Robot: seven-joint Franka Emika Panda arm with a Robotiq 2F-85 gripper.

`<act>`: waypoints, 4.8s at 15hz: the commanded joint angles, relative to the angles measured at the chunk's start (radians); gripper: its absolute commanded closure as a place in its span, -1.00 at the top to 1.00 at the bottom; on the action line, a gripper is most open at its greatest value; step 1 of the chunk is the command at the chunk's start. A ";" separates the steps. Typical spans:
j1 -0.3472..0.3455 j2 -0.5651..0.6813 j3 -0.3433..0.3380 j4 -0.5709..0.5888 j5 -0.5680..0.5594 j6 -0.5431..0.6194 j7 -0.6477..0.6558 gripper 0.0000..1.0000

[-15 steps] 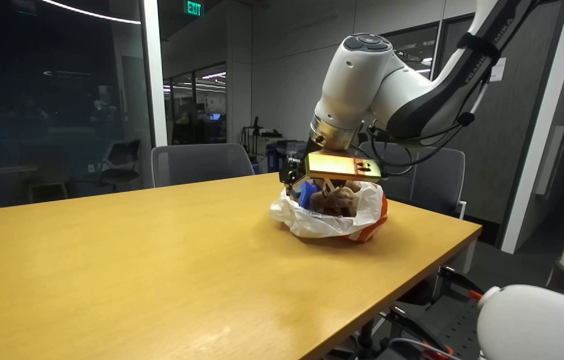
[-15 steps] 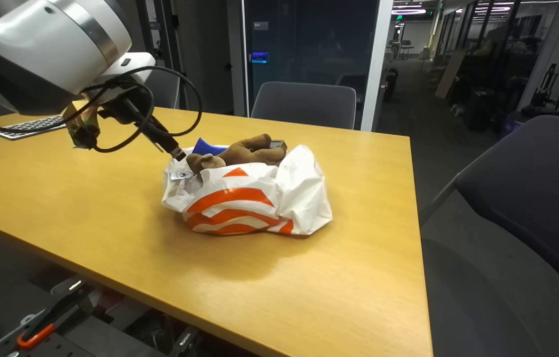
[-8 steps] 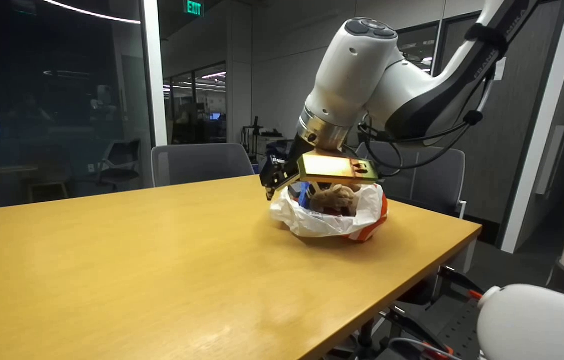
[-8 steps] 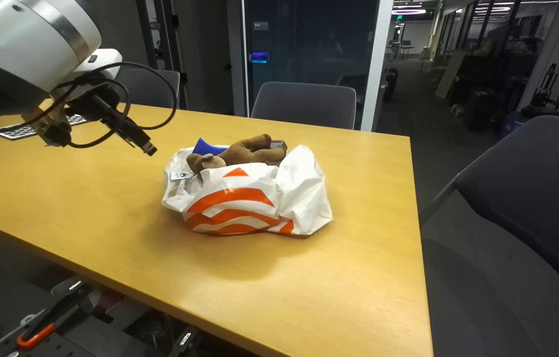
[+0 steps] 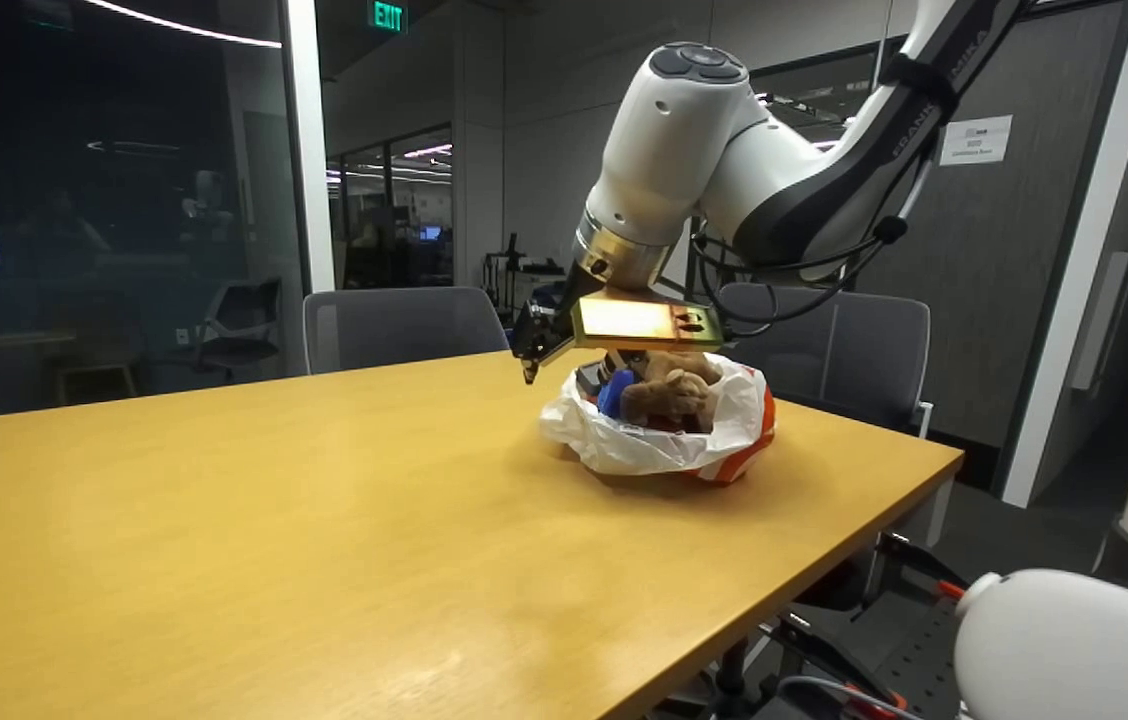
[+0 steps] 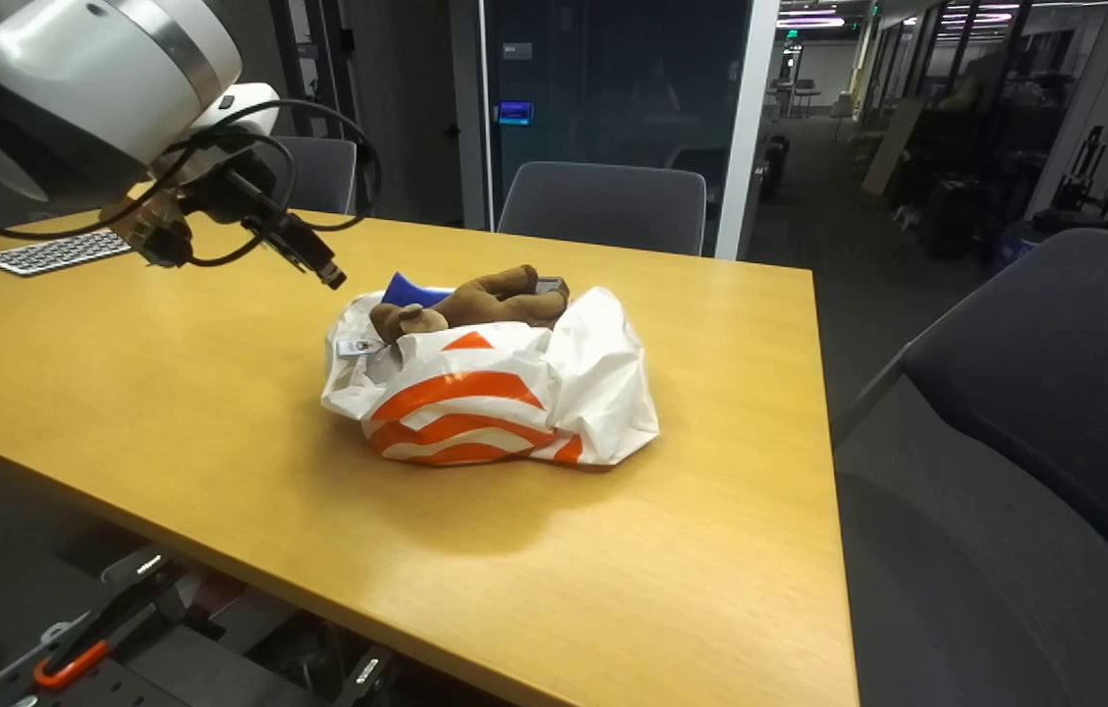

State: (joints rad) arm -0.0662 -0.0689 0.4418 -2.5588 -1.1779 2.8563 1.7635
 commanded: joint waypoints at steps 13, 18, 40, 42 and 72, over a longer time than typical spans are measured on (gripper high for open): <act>-0.039 0.217 -0.060 0.119 -0.081 0.013 -0.079 0.17; -0.036 0.192 -0.057 0.104 -0.103 0.017 -0.067 -0.58; 0.022 -0.425 0.004 -0.172 -0.332 0.005 0.266 -0.95; 0.039 -0.519 0.020 -0.213 -0.323 -0.035 0.290 -0.96; 0.099 -0.542 -0.044 -0.207 -0.129 -0.241 0.415 1.00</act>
State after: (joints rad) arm 0.0095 -0.5881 0.4055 -2.7657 -1.3003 2.6416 2.0935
